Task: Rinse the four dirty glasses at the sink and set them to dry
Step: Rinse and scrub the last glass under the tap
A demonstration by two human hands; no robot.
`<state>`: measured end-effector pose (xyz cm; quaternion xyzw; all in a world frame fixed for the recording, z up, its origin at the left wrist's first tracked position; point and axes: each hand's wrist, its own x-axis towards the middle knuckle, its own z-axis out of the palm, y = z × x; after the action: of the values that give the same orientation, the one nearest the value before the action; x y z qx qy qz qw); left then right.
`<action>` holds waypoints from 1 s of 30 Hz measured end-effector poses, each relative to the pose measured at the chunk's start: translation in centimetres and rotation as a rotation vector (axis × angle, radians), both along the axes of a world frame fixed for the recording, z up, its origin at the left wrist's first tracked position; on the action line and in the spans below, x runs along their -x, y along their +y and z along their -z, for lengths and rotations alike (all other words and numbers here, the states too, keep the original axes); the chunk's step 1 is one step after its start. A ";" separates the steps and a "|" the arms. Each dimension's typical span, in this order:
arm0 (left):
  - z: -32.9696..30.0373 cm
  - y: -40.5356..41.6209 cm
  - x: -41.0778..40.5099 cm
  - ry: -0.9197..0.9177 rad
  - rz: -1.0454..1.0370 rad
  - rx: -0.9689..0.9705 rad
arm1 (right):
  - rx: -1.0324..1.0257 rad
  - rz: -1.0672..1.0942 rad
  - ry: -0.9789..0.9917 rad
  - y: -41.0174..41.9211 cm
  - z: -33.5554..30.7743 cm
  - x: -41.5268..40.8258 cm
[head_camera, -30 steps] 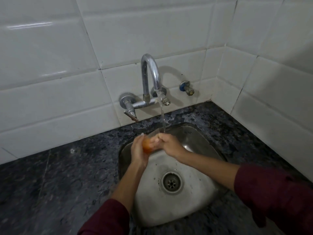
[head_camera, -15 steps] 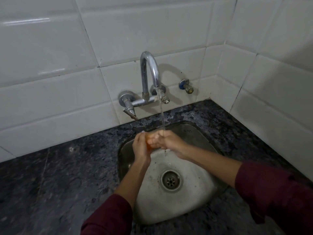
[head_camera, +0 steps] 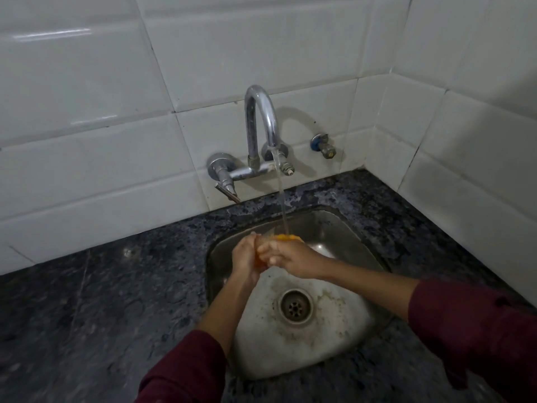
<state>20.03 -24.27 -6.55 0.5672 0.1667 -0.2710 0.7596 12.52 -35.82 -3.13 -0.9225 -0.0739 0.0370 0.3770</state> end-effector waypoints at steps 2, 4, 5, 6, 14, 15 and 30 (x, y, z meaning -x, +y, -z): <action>0.3 0.4 -0.3 0.100 0.075 -0.006 | 0.264 -0.118 -0.012 -1.5 0.7 0.4; 0.6 0.7 -0.2 0.183 0.098 0.011 | 0.379 -0.179 -0.025 -2.2 0.4 0.4; 0.7 0.8 -0.1 0.213 0.108 0.038 | 0.336 -0.171 -0.016 -2.2 0.3 0.3; 0.8 0.9 0.0 0.221 0.139 0.042 | 0.258 -0.147 0.016 -2.1 0.0 0.1; 0.7 3.0 0.9 0.003 0.776 -0.072 | -0.656 0.087 0.453 -2.0 -0.7 0.9; 0.7 3.2 1.3 0.074 0.853 -0.037 | -0.719 0.117 0.485 -2.0 -0.3 1.2; 0.3 4.2 4.2 0.279 0.843 0.007 | -0.924 0.442 0.464 0.5 3.4 4.0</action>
<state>15.84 -20.06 -6.85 0.5410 0.0209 -0.6317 0.5549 8.52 -35.32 -6.58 -0.6228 0.1973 0.1229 0.7471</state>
